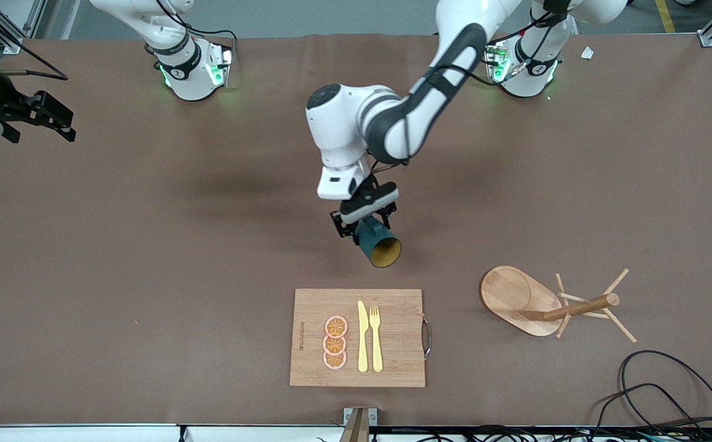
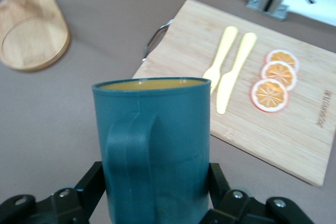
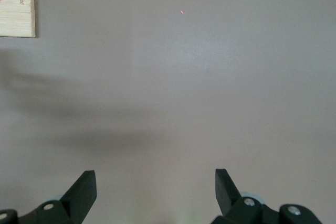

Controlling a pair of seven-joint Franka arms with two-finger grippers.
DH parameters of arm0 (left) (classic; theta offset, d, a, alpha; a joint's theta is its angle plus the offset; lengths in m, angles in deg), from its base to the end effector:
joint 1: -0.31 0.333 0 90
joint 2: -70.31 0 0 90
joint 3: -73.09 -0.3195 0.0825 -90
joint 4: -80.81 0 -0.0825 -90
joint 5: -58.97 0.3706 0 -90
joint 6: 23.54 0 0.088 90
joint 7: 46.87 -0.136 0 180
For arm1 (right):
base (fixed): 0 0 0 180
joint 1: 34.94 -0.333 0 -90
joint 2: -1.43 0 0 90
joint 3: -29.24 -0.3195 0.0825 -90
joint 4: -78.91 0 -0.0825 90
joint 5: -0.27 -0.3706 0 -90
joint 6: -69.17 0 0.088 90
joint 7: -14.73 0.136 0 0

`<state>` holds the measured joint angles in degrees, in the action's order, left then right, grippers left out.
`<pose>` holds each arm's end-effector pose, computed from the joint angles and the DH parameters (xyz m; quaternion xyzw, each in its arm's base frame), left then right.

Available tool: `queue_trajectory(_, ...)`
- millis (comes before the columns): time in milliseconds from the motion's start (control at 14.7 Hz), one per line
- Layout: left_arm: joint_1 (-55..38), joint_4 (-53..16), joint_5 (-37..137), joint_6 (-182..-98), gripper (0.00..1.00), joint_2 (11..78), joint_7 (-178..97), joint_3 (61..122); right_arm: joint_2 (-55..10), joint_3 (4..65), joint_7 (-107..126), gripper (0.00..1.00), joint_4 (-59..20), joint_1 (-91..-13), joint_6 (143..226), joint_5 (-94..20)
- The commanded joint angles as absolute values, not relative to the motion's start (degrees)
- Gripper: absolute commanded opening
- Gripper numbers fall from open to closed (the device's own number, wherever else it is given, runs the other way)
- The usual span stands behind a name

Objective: Transfer cup from left to right arm and place
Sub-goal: 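Lower the teal mug upright onto the table with the left gripper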

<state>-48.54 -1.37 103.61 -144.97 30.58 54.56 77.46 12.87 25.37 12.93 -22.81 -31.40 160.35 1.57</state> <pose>0.4802 -0.5431 0.2793 -0.9309 -0.2073 -0.2932 0.0670 0.4787 0.0028 0.6084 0.9996 0.0181 0.0074 0.0181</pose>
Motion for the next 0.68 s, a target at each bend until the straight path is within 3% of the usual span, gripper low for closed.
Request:
queue_trajectory(0, -55.0, 0.9, 111.4, -142.4, 0.44, 26.2, 60.3, 75.7, 12.7, 25.5, 13.2, 1.00, -22.3, -31.7, 159.8, 1.2)
queue_trajectory(409, -62.6, 0.8, 132.8, -141.3, 0.43, 18.0, 73.5, 74.6, 12.8, 25.5, 13.2, 1.00, -22.3, -31.7, 159.9, 1.2)
queue_trajectory(614, -64.1, 0.8, 142.1, -140.4, 0.47, 14.4, 85.3, 74.6, 12.8, 25.5, 13.2, 1.00, -22.3, -31.7, 159.8, 1.2)
